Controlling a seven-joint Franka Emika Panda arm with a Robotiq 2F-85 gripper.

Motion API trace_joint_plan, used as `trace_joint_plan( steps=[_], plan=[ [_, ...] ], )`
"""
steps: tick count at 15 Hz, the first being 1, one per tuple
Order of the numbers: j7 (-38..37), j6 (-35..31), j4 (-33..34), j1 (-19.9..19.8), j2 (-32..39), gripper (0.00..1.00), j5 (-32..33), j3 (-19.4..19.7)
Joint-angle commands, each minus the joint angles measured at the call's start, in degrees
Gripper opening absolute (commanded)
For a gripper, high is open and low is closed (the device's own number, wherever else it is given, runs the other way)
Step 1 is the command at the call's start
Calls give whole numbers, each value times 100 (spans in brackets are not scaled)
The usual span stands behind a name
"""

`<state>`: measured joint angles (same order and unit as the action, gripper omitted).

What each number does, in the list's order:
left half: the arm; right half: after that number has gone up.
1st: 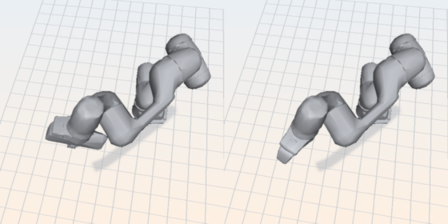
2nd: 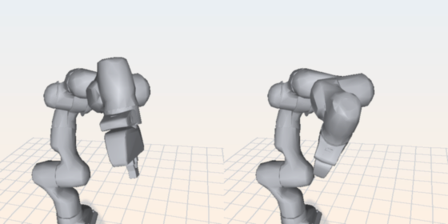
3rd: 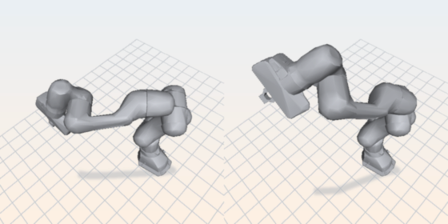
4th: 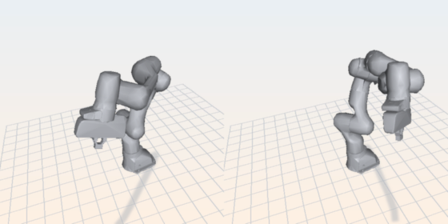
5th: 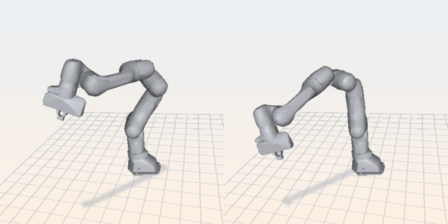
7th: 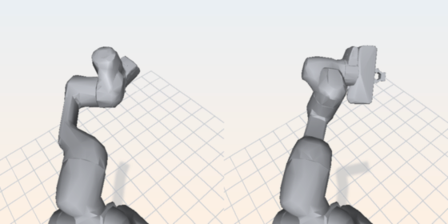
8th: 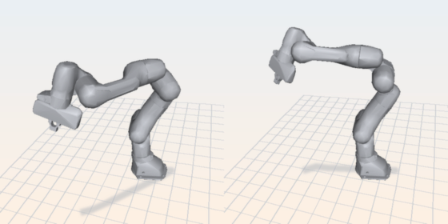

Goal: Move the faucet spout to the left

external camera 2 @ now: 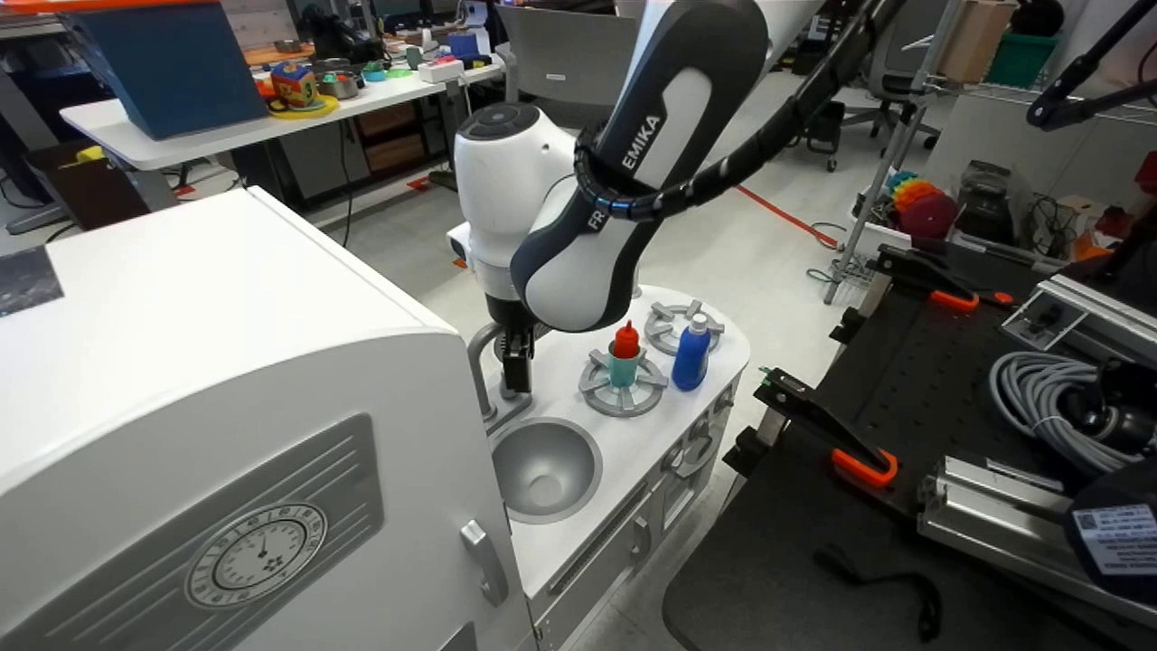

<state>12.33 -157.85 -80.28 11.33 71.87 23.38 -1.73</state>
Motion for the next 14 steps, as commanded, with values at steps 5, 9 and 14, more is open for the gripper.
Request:
trace_joint_plan(
  steps=[5,9,14],
  plan=[
    [953,-110,160,-107,150,100,-54,-233],
    [1252,-16,-271,-338,-68,100,-183,-657],
    [1557,69,-736,-747,-210,100,-498,-1320]
  ],
)
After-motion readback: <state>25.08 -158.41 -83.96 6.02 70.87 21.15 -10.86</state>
